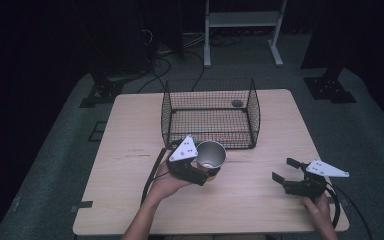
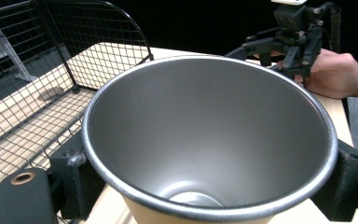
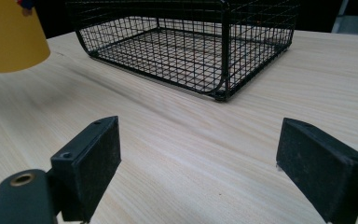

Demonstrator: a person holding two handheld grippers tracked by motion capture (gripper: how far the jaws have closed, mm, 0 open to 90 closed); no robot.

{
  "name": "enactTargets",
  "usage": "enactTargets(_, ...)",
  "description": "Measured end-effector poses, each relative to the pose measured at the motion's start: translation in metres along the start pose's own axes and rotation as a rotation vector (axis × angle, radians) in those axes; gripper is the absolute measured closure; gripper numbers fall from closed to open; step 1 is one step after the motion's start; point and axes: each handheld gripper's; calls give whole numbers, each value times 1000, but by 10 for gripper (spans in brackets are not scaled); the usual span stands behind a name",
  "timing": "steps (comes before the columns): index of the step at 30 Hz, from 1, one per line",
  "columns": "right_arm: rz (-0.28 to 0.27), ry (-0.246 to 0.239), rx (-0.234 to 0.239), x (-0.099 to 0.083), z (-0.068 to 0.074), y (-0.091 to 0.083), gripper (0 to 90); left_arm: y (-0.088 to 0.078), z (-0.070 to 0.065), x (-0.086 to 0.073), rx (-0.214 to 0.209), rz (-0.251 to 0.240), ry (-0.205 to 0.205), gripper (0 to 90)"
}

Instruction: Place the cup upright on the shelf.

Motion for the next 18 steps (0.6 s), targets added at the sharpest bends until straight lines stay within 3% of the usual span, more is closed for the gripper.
enactTargets(13,-11,-2,11,0,-1,-1,127,9,6,32,-32,-13,11,134)
enactTargets(14,-12,1,10,0,-1,-1,127,9,8,38,-24,-2,30,134)
enactTargets(18,-14,6,6,-1,-1,-1,127,12,13,47,-27,5,35,134)
Point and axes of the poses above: each handheld gripper's, and its own axes: y roughly forward along the jaws, x roughly out of its top, z roughly to its left, and after that the axes turned 14 degrees about -y, right-handed
